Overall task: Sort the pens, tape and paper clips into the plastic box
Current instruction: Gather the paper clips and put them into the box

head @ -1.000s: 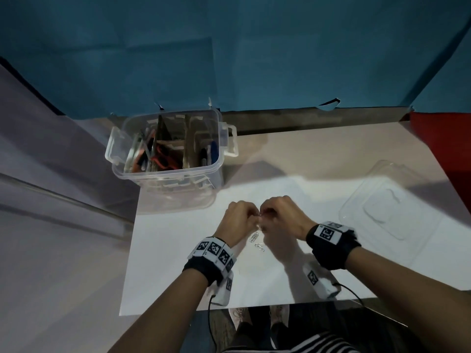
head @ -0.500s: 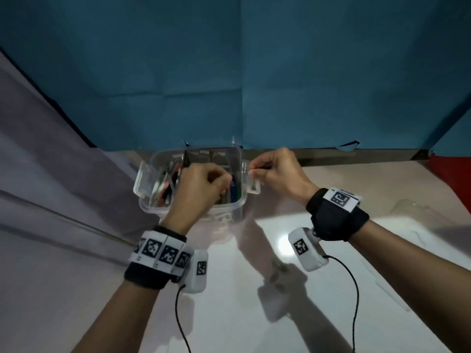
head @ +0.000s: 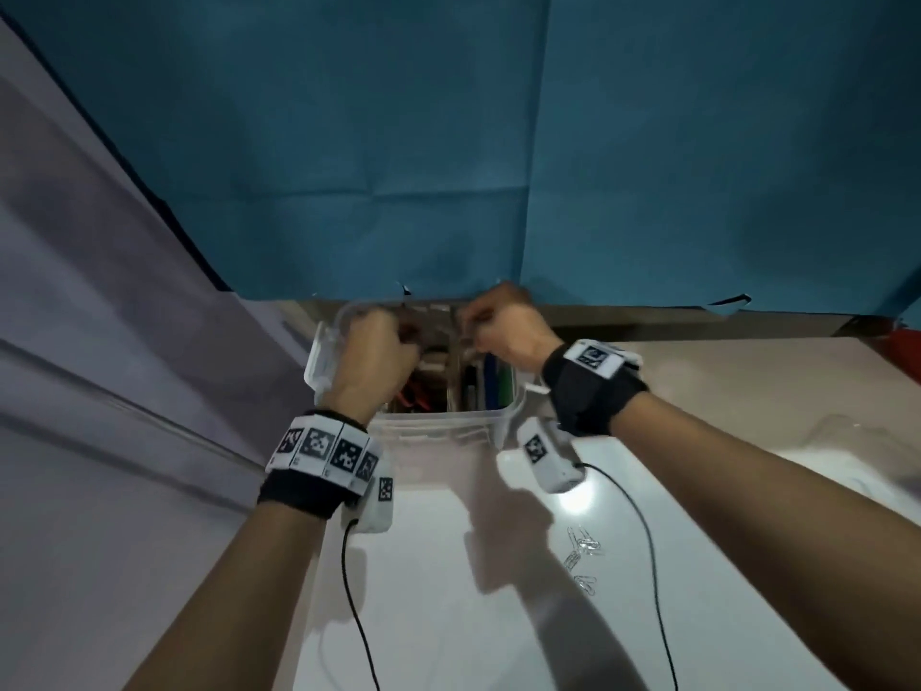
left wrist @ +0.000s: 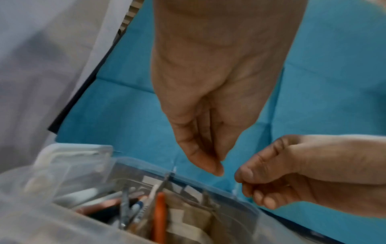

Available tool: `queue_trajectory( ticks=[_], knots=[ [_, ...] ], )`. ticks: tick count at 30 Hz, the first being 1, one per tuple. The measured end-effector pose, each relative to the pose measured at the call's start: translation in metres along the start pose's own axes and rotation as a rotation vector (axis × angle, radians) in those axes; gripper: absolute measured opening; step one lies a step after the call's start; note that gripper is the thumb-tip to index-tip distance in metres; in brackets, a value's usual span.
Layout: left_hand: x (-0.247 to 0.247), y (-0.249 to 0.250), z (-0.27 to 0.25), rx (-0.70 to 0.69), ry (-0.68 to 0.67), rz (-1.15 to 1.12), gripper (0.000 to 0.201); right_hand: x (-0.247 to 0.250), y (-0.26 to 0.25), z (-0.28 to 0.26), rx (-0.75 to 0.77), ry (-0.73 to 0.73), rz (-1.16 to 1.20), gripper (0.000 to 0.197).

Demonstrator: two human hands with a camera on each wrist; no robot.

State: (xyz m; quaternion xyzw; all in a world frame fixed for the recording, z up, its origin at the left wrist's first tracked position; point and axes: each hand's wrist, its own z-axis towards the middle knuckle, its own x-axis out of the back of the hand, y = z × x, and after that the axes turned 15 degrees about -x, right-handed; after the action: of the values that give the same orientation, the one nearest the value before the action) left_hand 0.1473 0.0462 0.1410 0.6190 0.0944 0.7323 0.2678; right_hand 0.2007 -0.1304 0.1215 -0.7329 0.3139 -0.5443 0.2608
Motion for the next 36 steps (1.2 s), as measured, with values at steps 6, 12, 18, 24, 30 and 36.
queue_trajectory(
  ticks=[6, 12, 18, 24, 30, 36],
  knots=[
    [-0.043, 0.061, -0.058, -0.229, -0.318, -0.329, 0.013, 0.045, 0.061, -0.079, -0.076, -0.295, 0.074, 0.017],
    [-0.147, 0.060, -0.116, -0.156, -0.645, -0.206, 0.026, 0.011, 0.187, -0.116, -0.246, -0.354, -0.457, 0.014],
    [-0.201, 0.075, -0.174, -0.124, -0.576, -0.147, 0.041, -0.016, 0.218, -0.155, -0.111, -0.188, -0.413, 0.014],
    [-0.221, 0.102, -0.198, -0.096, -0.364, -0.205, 0.022, -0.044, 0.249, -0.196, 0.046, -0.126, -0.327, 0.020],
    [-0.221, 0.103, -0.219, -0.097, -0.305, -0.252, 0.010, -0.027, 0.270, -0.215, 0.080, -0.130, -0.267, 0.015],
    [-0.219, 0.108, -0.224, -0.059, -0.359, -0.134, 0.037, -0.015, 0.282, -0.223, -0.054, -0.148, -0.243, 0.016]
  ],
)
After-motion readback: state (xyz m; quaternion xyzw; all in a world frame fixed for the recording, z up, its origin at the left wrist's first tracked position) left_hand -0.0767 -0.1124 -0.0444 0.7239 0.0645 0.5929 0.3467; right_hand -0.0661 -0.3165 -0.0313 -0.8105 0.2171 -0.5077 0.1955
